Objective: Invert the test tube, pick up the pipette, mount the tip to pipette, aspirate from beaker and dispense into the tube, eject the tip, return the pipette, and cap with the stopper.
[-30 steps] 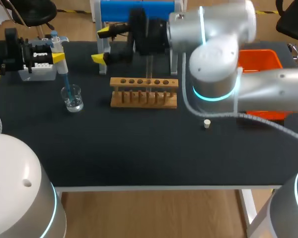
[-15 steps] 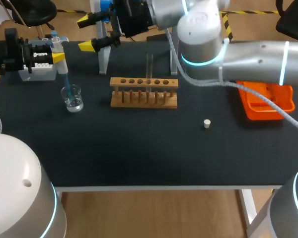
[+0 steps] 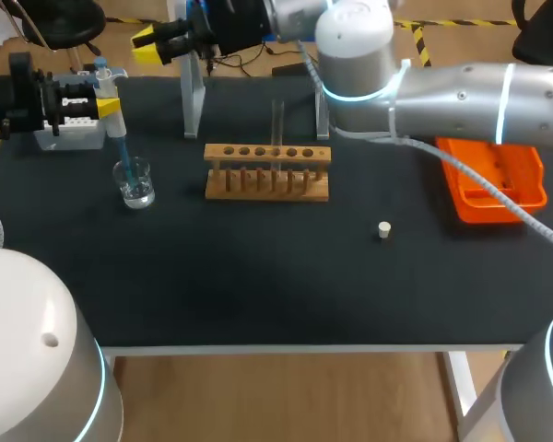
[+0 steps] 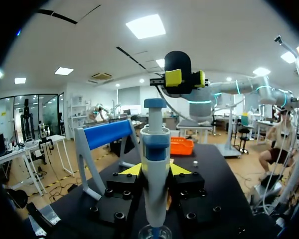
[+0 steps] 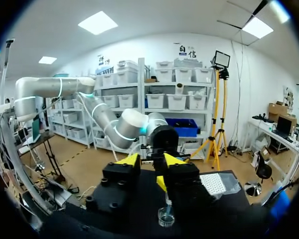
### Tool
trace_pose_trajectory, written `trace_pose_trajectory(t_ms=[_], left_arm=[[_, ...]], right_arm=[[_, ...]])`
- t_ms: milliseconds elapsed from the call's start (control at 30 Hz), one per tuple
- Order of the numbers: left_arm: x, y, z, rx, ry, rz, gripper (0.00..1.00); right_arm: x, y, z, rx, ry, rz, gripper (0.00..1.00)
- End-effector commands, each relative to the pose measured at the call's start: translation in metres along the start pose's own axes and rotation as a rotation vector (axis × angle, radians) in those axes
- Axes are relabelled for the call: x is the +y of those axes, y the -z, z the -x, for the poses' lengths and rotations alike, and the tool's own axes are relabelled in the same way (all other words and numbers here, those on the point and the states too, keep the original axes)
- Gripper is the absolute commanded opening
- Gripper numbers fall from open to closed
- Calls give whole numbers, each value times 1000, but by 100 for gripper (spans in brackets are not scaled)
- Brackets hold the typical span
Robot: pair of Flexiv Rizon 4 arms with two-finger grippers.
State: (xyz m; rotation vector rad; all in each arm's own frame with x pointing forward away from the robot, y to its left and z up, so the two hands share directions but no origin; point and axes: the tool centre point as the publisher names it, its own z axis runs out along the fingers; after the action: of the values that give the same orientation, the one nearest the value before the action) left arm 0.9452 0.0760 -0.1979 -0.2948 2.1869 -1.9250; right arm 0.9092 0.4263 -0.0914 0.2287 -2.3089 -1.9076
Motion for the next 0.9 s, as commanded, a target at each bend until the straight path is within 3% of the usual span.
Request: trace_pose_trajectory(t_ms=[33,267,900], left_arm=[[0,0,-1,-4,-1,0,0],[0,0,-1,-4,-1,0,0],[0,0,-1,-4,-1,0,0]], right_arm=[[0,-8,-5,-58,6,-5,0],[1,-17,-4,-118,19,-24,0],[4,-47,19,-114,9,-49,0]])
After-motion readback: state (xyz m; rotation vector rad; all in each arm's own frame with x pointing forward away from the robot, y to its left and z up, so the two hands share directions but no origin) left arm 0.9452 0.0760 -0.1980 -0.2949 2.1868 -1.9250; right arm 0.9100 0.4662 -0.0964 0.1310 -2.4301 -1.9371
